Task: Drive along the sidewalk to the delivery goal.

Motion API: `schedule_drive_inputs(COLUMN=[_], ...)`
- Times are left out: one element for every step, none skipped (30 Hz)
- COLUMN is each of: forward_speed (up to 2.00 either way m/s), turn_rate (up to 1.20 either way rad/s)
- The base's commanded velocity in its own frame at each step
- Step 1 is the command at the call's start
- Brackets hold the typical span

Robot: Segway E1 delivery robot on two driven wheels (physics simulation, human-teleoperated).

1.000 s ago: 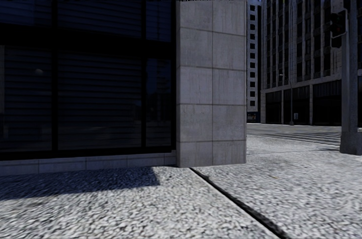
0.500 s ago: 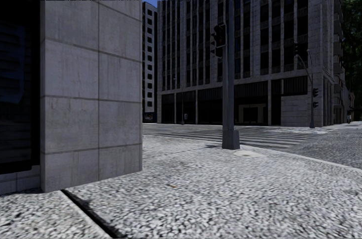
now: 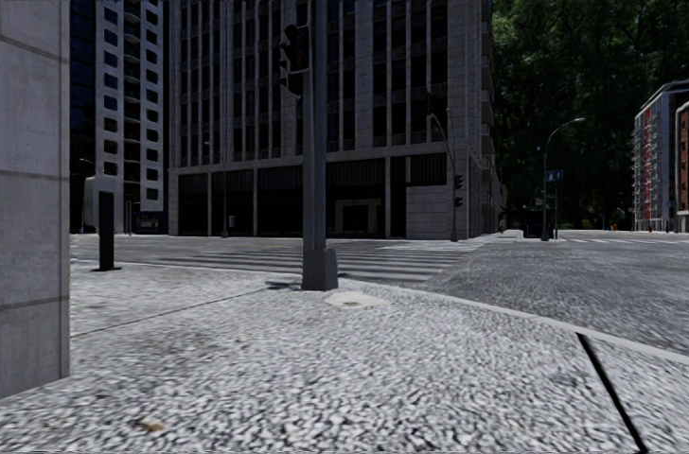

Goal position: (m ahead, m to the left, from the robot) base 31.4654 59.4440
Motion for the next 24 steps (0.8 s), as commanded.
schedule_drive_inputs(forward_speed=[1.43, 1.43, 1.43, 1.43, 1.43, 1.43, 1.43, 1.43, 1.43, 1.43, 1.43, 1.43, 1.43, 1.43, 1.43, 1.43, 1.43, 1.43, 1.44, 1.44, 1.44, 1.44, 1.44, 1.44], turn_rate=[0.0, 0.0, 0.0, 0.0, 0.0, 0.0, 0.0, 0.0, 0.0, 0.0, 0.0, 0.0, 0.0, 0.0, 0.0, 0.0, 0.0, 0.0, 0.0, 0.0, 0.0, 0.0, 0.12, 0.22])
